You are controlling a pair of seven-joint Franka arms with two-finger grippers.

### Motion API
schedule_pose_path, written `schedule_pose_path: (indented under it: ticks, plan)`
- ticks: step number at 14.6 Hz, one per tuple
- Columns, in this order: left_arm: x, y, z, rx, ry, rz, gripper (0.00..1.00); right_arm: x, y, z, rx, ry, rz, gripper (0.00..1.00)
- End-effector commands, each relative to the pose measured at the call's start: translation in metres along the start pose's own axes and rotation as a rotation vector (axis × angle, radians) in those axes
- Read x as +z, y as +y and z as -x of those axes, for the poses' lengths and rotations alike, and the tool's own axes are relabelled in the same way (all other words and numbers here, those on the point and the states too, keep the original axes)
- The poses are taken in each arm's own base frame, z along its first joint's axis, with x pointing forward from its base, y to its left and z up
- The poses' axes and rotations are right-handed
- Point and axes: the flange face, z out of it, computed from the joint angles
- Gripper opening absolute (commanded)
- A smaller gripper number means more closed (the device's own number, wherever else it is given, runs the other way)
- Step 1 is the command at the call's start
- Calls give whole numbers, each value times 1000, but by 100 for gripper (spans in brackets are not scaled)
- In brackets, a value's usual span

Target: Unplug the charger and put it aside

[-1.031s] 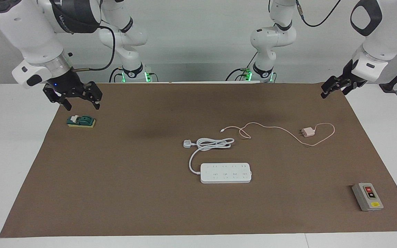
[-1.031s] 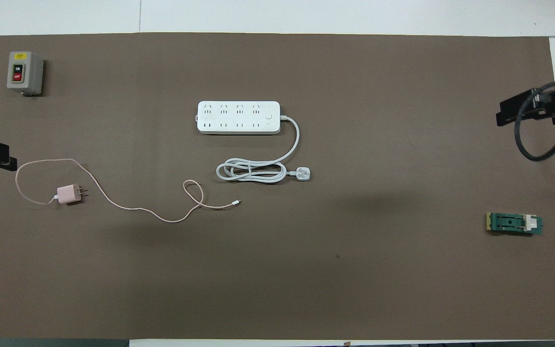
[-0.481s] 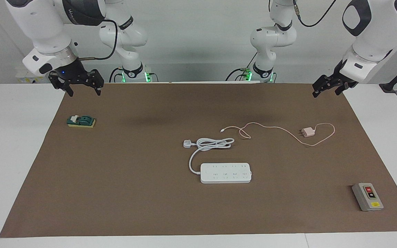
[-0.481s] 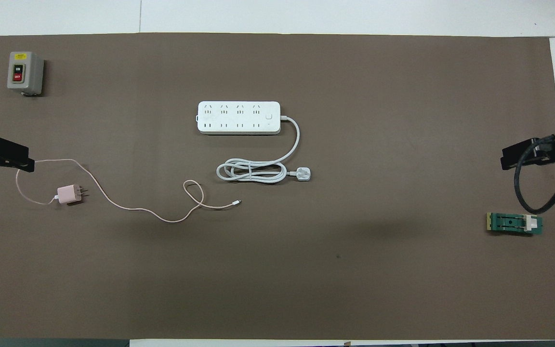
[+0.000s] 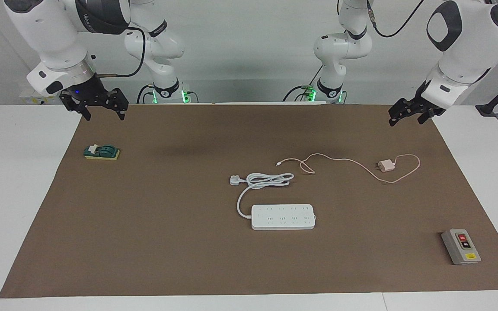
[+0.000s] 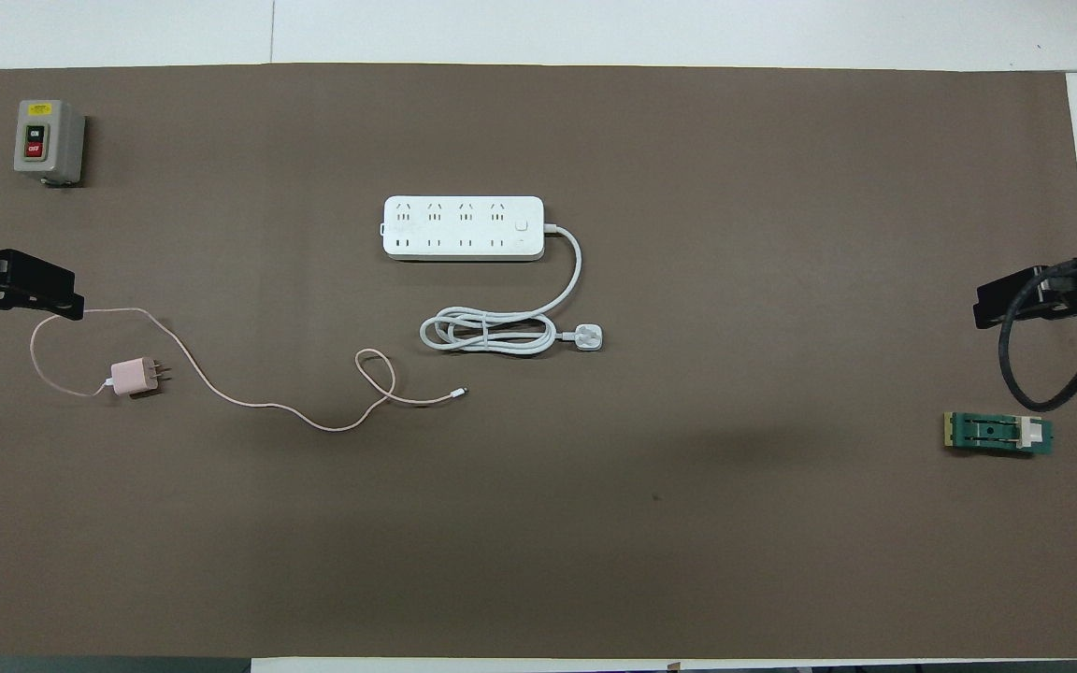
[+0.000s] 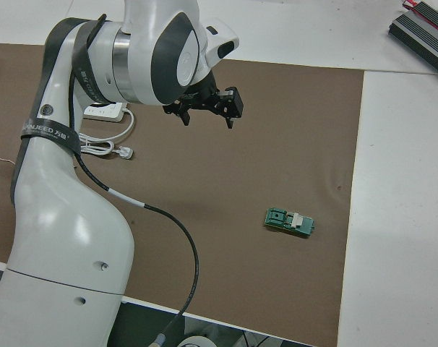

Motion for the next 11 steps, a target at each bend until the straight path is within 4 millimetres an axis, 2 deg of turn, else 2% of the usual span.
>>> schedule_pose_path:
  ticks: [1,11]
  plan:
    - [-6,1,-4,18,10,-13,100,-3,-3,6,12,1,10,100]
    - [-7,3,-7,20,36,-16,100,-4,-2,7,10,4,9,100]
